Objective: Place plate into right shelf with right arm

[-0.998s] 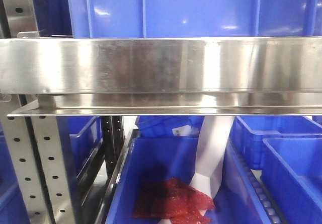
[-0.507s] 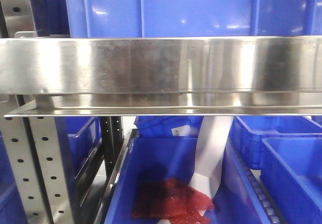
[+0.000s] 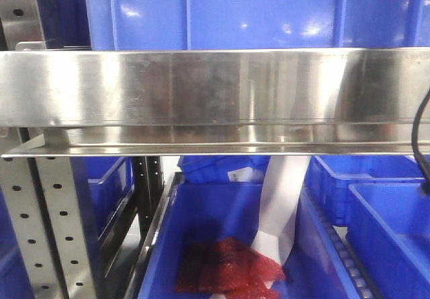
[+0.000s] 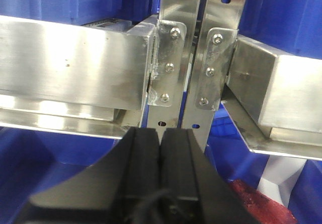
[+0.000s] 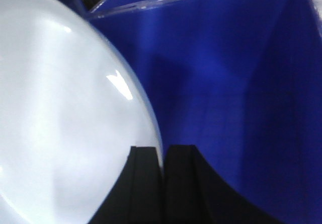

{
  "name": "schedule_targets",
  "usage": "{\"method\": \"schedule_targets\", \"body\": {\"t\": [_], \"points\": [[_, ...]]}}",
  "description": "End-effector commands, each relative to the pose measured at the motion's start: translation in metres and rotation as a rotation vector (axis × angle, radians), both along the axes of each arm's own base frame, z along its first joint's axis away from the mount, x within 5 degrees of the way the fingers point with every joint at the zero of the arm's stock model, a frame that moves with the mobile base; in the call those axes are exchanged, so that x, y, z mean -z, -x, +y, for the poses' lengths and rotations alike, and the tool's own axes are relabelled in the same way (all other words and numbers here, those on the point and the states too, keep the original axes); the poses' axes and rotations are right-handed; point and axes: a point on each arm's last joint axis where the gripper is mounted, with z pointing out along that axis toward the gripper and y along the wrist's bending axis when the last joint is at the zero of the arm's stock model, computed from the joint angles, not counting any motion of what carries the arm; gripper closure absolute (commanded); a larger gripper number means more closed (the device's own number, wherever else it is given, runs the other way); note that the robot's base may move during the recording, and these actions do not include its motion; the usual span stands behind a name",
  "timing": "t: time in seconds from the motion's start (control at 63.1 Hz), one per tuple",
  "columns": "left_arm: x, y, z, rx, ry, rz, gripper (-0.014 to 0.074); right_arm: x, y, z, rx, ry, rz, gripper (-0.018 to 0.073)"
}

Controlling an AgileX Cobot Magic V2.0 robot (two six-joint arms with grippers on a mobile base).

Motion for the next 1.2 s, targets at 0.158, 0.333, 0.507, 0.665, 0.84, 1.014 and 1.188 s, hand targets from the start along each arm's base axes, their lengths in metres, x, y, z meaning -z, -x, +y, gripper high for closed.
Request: {"method": "schedule_targets", "body": {"t": [0.158, 0.333, 0.507, 0.665, 0.84, 1.014, 1.188], "points": [[-0.005, 0.001, 0.001, -0.009, 0.018, -0.089, 0.0724, -0.036, 0.012, 0.0, -0.008, -0.067, -0.072, 0.0505], [-0.005, 0.001, 0.001, -0.009, 0.018, -0.089, 0.0724, -0.057, 0.019, 0.007, -0.059, 0.049, -0.126, 0.0505], [-0.005, 0.001, 0.001, -0.009, 0.018, -0.089, 0.0724, -0.073, 0.031, 0.024, -0.127, 0.155, -0.142, 0.0501], [-0.005, 0.001, 0.001, -0.009, 0.018, -0.089, 0.0724, -0.071, 0.034, 0.035, -0.128, 0.18, -0.124, 0.0485], [-0.005, 0.001, 0.001, -0.009, 0.018, -0.089, 0.0724, -0.059, 0.028, 0.035, -0.105, 0.201, -0.055, 0.0486], [-0.005, 0.001, 0.001, -0.009, 0.018, -0.089, 0.0724, -0.049, 0.024, 0.036, -0.114, 0.245, -0.019, 0.0486], [-0.005, 0.001, 0.001, -0.009, 0.018, -0.089, 0.0724, -0.049, 0.023, 0.034, -0.106, 0.271, -0.028, 0.0417]]}}
